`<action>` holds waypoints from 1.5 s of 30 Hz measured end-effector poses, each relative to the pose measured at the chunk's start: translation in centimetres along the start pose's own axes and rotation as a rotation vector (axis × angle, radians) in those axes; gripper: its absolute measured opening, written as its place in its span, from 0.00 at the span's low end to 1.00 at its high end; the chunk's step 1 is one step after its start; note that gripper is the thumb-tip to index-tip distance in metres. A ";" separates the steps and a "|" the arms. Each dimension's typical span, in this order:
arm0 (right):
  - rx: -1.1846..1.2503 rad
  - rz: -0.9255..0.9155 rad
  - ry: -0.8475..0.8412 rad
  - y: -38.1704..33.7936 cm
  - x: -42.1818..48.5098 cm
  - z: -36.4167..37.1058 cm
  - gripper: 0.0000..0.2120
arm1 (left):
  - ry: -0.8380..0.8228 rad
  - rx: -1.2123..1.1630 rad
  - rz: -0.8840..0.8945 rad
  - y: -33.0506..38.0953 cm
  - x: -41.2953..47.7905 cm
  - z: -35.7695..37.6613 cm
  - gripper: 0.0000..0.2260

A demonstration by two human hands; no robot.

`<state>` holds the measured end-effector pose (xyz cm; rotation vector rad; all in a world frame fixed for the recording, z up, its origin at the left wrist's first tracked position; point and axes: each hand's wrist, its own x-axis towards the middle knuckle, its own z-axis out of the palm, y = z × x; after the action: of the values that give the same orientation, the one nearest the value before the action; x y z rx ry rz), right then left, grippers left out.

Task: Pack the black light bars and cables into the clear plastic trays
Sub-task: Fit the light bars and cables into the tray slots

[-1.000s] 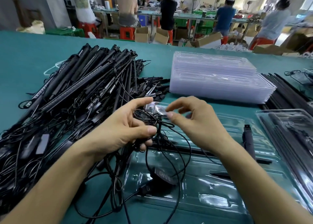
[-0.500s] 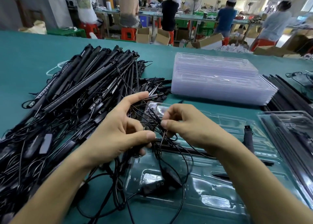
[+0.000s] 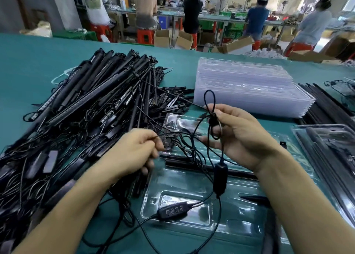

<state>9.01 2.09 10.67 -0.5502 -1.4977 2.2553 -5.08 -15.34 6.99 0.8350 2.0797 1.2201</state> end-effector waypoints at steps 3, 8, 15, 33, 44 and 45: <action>0.137 0.057 0.078 -0.6 0.1 -1.2 0.11 | 0.195 -0.167 0.071 -0.2 0.5 -1.0 0.15; -0.254 0.142 0.060 -0.1 -0.3 -2.5 0.20 | 0.129 -0.507 0.110 -0.3 0.3 -2.3 0.12; -0.491 0.172 -0.029 1.2 -0.3 -1.2 0.03 | 0.041 -0.206 0.132 1.5 0.7 -0.5 0.14; -0.665 0.152 -0.781 2.5 -2.7 1.4 0.13 | 0.086 -1.010 -0.186 3.5 7.2 2.3 0.11; -0.613 0.195 -0.343 3.2 -3.1 3.9 0.17 | -0.043 -0.967 0.192 5.8 7.7 2.2 0.08; -0.683 0.161 -0.241 3.3 -2.5 3.9 0.19 | -0.078 -0.954 0.205 5.9 7.5 2.4 0.07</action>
<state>8.82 -3.37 9.23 -0.6109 -2.4455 1.9270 -6.74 -6.13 10.06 0.6041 1.1134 1.9828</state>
